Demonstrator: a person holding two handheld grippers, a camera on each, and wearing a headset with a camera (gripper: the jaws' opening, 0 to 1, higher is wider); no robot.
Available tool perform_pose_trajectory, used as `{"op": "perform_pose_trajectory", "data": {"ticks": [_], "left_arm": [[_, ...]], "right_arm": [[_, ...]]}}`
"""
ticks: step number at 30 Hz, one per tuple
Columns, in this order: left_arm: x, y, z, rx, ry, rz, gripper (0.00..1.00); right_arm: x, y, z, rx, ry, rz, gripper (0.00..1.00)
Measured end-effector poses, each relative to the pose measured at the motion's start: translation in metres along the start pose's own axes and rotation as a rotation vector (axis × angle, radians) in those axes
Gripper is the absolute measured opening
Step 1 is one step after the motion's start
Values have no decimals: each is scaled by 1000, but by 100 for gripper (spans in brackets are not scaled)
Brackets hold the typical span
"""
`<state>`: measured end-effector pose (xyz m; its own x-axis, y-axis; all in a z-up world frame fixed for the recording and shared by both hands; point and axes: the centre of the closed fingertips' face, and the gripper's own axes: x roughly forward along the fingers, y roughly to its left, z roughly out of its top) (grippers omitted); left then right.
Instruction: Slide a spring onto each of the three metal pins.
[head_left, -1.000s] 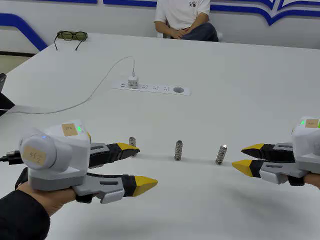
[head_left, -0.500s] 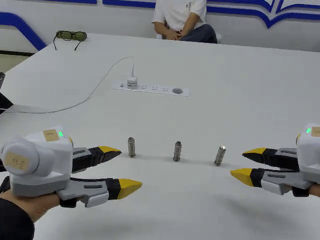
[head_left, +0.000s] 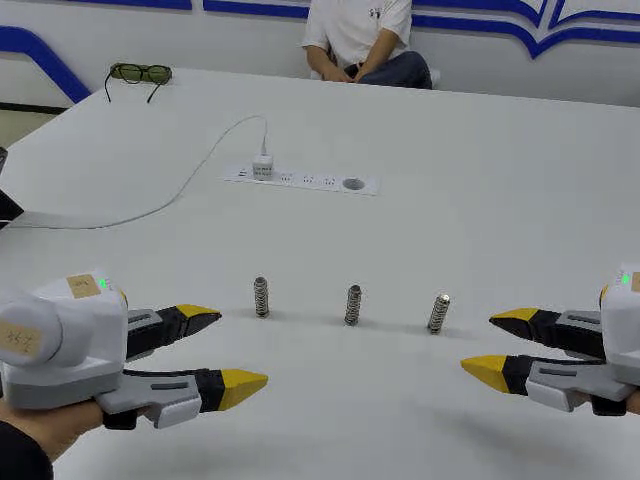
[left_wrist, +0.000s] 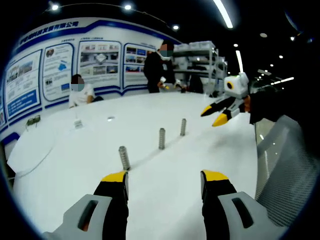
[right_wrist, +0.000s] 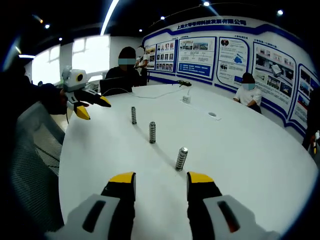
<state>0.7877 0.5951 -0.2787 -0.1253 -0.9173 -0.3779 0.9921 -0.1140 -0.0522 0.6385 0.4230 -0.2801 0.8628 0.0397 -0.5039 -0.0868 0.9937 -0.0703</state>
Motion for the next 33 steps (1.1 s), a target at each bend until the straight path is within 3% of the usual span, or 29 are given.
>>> {"op": "perform_pose_trajectory", "data": {"ticks": [13,33], "left_arm": [[-6,7,-8,-27,5,28,61],[-7,9,-8,-34,4,43,60]], "right_arm": [[-2,3,0,11,-10,-5,44],[-1,3,1,10,-23,-2,44]]}}
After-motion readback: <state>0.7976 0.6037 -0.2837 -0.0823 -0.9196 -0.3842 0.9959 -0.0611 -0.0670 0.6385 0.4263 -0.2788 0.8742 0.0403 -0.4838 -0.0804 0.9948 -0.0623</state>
